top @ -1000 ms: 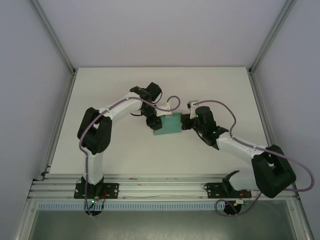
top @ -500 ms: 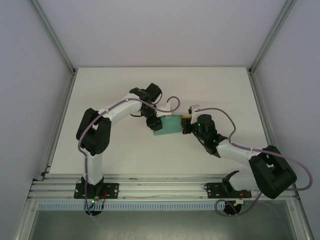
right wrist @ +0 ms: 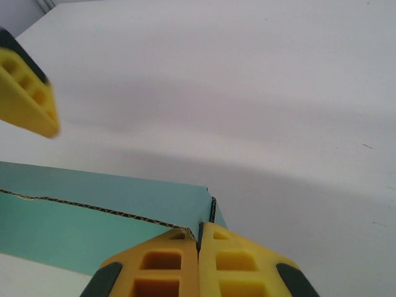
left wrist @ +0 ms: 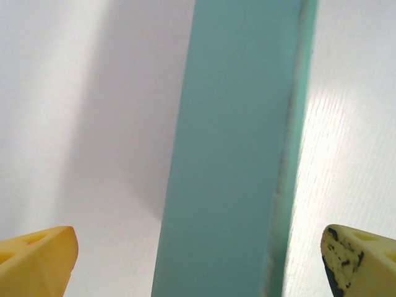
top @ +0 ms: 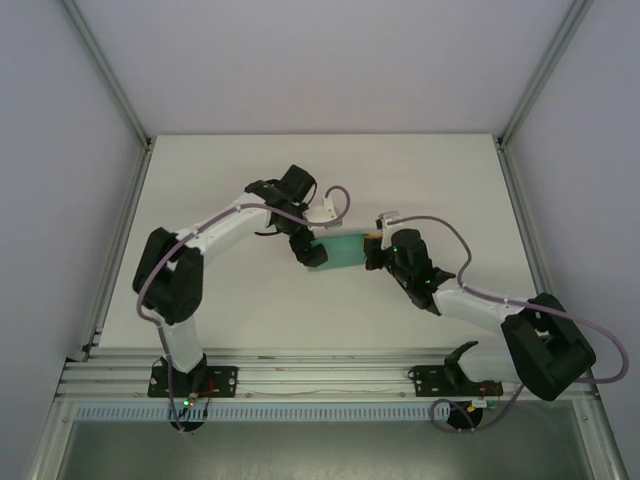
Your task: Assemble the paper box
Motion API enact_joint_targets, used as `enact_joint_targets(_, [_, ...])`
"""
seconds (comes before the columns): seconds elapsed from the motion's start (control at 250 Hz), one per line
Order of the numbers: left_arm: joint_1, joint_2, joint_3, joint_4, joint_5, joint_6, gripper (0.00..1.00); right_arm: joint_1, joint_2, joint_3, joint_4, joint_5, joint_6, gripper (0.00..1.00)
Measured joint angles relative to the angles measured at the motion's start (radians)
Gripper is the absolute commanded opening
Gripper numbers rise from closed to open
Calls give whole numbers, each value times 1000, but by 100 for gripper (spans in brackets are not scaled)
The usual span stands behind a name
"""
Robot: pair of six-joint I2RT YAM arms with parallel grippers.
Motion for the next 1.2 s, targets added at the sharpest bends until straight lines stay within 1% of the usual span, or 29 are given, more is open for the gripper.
enact_joint_targets(0.14, [0, -122, -63, 79, -49, -57, 100, 9, 13, 45, -63, 26, 13, 0])
enact_joint_targets(0.216, [0, -166, -99, 98, -97, -101, 92, 13, 19, 82, -122, 37, 27, 0])
enact_joint_targets(0.26, [0, -184, -124, 113, -125, -124, 81, 18, 21, 105, -161, 46, 31, 0])
enact_joint_targets(0.284, [1, -193, -138, 121, -138, -147, 77, 21, 22, 113, -178, 49, 35, 0])
enact_joint_targets(0.368, [9, -214, -186, 136, -166, -190, 70, 31, 24, 139, -226, 56, 39, 0])
enact_joint_targets(0.416, [20, -219, -206, 140, -169, -213, 67, 35, 25, 151, -250, 57, 39, 0])
enact_joint_targets(0.496, [39, -217, -218, 143, -167, -228, 56, 35, 28, 167, -277, 58, 39, 0])
enact_joint_targets(0.572, [53, -212, -217, 145, -164, -241, 51, 35, 28, 175, -295, 58, 38, 0])
enact_joint_targets(0.62, [57, -206, -214, 146, -159, -245, 50, 35, 29, 181, -306, 58, 38, 0])
enact_joint_targets(0.68, [57, -196, -213, 150, -148, -249, 43, 35, 29, 185, -317, 58, 38, 0])
enact_joint_targets(0.795, [57, -179, -208, 153, -125, -249, 40, 35, 29, 193, -335, 60, 37, 0])
enact_joint_targets(0.859, [57, -173, -201, 153, -115, -249, 32, 35, 29, 198, -348, 63, 38, 0])
enact_joint_targets(0.935, [57, -169, -191, 154, -110, -248, 13, 35, 30, 204, -359, 63, 38, 0])
enact_joint_targets(0.987, [57, -164, -182, 154, -107, -254, 10, 35, 32, 212, -371, 63, 38, 0])
enact_joint_targets(1.007, [57, -163, -179, 154, -108, -256, 6, 35, 33, 216, -376, 63, 38, 0])
enact_joint_targets(1.043, [57, -159, -174, 154, -108, -264, 4, 35, 34, 221, -385, 63, 39, 0])
enact_joint_targets(1.199, [53, -156, -167, 154, -112, -315, 4, 37, 35, 245, -431, 63, 51, 0])
